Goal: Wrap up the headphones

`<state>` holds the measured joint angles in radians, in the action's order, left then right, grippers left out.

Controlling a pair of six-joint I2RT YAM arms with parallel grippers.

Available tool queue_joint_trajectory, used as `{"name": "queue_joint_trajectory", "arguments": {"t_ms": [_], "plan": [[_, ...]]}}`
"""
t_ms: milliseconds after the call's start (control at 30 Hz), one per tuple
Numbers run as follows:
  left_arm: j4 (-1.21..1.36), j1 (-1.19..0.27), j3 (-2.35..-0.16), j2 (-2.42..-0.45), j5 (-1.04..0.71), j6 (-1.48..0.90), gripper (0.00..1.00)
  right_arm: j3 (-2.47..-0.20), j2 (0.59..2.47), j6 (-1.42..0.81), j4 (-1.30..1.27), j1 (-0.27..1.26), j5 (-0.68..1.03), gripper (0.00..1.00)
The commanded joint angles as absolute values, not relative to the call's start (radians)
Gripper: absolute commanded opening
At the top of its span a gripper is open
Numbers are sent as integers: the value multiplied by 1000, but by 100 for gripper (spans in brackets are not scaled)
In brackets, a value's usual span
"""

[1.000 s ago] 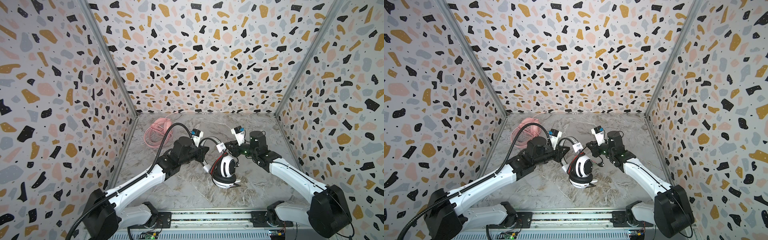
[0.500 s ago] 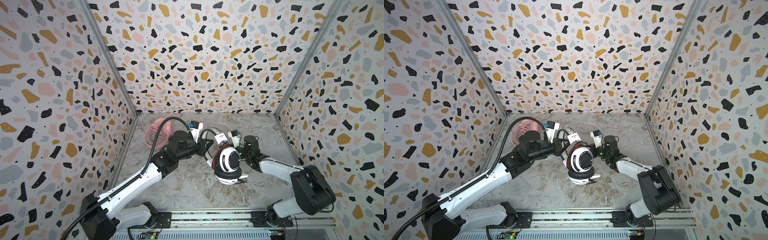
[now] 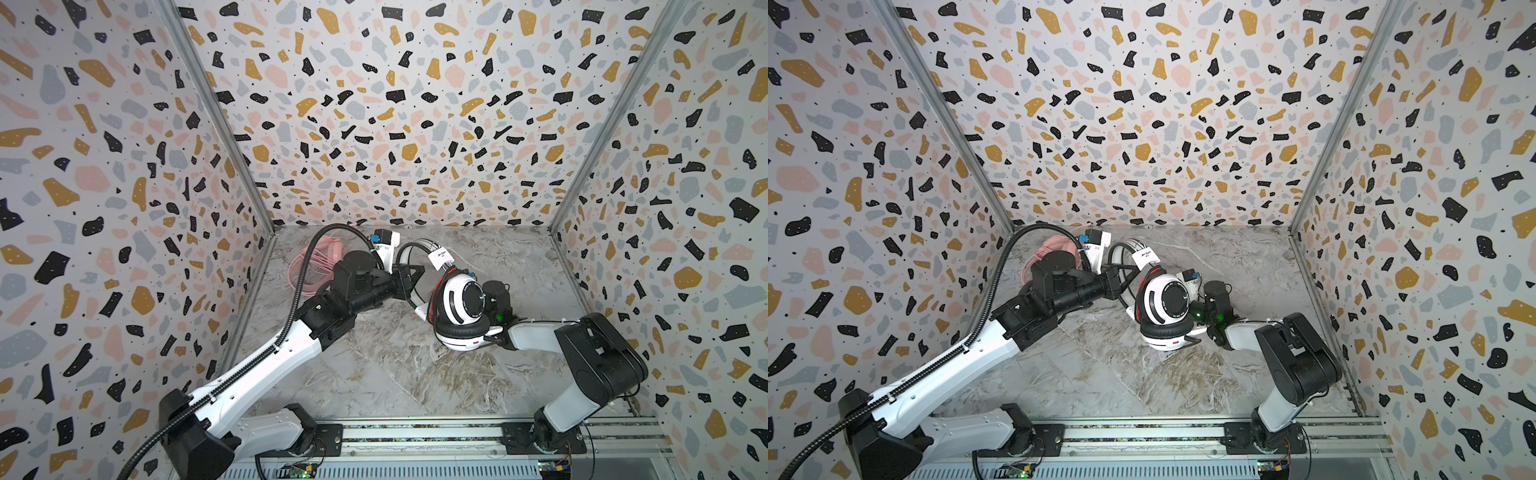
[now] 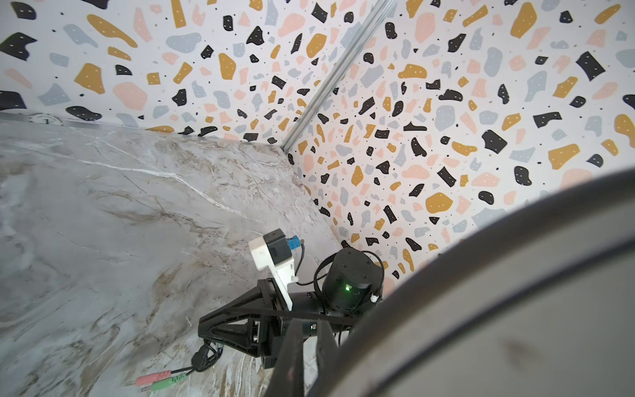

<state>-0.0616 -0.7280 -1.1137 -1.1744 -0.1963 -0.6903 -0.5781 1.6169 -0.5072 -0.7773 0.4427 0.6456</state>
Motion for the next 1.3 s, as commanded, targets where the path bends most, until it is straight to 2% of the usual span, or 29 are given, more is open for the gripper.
{"name": "queue_joint_trajectory", "arguments": {"t_ms": [0,133,367,467,600,800,1000,1267], "plan": [[25,-723,-1206,-1143,-88,-762,0,-530,1537,-518,-752,458,610,4],[-37,-713,-1194,-1134,139,-823,0,-489,1432,-505,-669,503,563,2],[-24,-707,-1093,-1088,485,-954,0,-406,1180,-491,-482,680,377,1],[-42,-706,-1065,-1078,613,-1006,0,-385,1072,-503,-404,773,276,1],[-91,-704,-1049,-1085,720,-1079,0,-413,993,-534,-316,850,228,1],[-100,-702,-1018,-1129,808,-1067,0,-600,963,-482,-113,973,148,0],[-97,-703,-949,-1168,896,-1003,0,-814,957,-402,80,1004,164,0],[-75,-706,-847,-1258,796,-981,0,-979,975,-299,165,1004,104,0]]}}
